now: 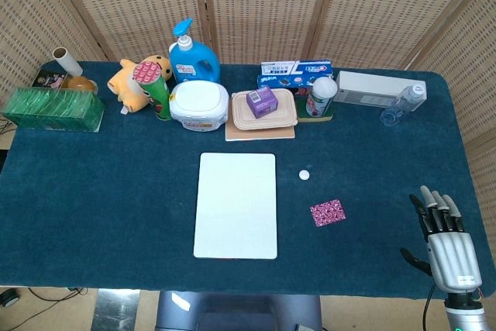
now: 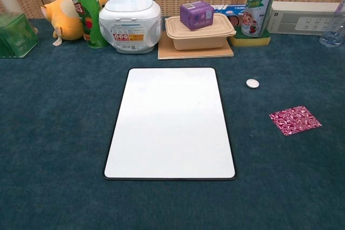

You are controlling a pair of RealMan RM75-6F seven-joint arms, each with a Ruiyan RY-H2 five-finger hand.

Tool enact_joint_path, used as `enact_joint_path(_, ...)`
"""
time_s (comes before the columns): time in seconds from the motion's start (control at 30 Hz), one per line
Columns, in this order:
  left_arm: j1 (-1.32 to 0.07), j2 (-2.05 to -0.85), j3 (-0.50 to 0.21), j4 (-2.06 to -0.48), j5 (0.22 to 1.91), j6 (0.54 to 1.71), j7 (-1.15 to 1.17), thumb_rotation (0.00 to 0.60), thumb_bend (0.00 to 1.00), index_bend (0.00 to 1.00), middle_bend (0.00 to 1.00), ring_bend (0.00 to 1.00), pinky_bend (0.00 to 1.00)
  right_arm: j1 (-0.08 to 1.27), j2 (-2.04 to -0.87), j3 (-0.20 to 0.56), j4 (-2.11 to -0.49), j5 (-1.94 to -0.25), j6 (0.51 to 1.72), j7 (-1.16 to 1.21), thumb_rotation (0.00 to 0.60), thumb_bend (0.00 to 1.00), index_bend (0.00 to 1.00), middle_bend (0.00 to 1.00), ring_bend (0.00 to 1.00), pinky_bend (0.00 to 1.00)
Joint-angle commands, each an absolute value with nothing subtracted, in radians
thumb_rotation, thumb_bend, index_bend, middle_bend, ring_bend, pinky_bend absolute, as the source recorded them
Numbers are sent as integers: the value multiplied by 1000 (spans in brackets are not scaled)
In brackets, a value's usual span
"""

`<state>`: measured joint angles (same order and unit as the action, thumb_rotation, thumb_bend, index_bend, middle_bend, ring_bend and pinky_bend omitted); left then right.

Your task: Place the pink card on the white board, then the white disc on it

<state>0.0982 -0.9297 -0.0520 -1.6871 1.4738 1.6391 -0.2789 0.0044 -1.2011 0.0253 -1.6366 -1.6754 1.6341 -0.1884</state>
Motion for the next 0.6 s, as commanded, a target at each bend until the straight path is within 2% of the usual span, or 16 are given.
enact_joint_path(0.03,97,-928,-53,-1688,1472,1637,-286,600,0,0,0,0,0,5,-1201,26,-1637,-1671,1630,-189,600,14,0,0,0,0)
enact_joint_path(0.2,96,-920,-59,-1694,1459,1631,-309,600,0,0,0,0,0,10,-1201,26,-1649,-1652,1603,-217,600,49,11,0,0,0)
enact_joint_path(0.3,96,-919,-59,-1701,1461,1632,-312,600,0,0,0,0,0,27,-1202,25,-1652,-1643,1564,-232,600,87,66,0,0,0)
enact_joint_path(0.6,95,-909,-63,-1724,1464,1637,-319,600,0,0,0,0,0,197,-1193,46,-1659,-1630,1294,-248,600,166,195,0,0,0)
